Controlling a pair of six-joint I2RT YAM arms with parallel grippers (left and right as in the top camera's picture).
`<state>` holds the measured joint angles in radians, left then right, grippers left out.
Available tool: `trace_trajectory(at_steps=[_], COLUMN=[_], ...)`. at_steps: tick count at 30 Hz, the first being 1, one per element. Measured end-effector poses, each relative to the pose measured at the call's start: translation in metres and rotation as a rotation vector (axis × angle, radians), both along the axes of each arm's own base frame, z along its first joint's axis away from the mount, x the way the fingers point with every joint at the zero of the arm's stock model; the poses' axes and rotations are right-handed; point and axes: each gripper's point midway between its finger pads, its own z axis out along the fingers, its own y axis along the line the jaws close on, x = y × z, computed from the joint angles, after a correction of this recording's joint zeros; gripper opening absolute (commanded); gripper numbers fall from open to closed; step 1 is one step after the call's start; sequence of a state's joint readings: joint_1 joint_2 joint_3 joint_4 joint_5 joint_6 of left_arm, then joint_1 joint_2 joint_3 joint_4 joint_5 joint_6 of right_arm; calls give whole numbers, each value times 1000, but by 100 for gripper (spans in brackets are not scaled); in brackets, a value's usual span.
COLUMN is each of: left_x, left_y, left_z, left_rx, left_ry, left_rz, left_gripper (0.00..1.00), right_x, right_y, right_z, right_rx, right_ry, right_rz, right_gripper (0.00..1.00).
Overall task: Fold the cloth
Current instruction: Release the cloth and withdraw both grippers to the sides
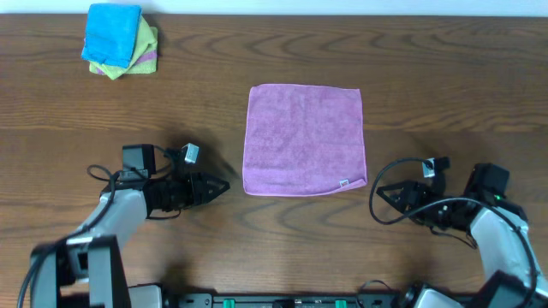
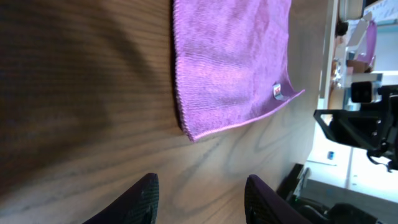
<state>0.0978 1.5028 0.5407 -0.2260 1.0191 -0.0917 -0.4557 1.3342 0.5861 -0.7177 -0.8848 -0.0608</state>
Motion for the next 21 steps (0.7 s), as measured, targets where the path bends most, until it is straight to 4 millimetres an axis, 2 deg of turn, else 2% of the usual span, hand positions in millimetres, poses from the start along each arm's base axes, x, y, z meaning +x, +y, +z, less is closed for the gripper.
trace_trajectory(at_steps=[14, 21], left_x=[16, 20], left_y=[-1, -17], left_z=[-17, -25], left_rx=[-50, -67], left_ry=[62, 71], left_rz=[59, 35], left_gripper=[52, 51], right_x=[25, 33], right_y=[-5, -1], right_z=[-34, -44], right_rx=[50, 66], right_ry=[55, 74], right_rz=[-47, -57], right_gripper=[51, 48])
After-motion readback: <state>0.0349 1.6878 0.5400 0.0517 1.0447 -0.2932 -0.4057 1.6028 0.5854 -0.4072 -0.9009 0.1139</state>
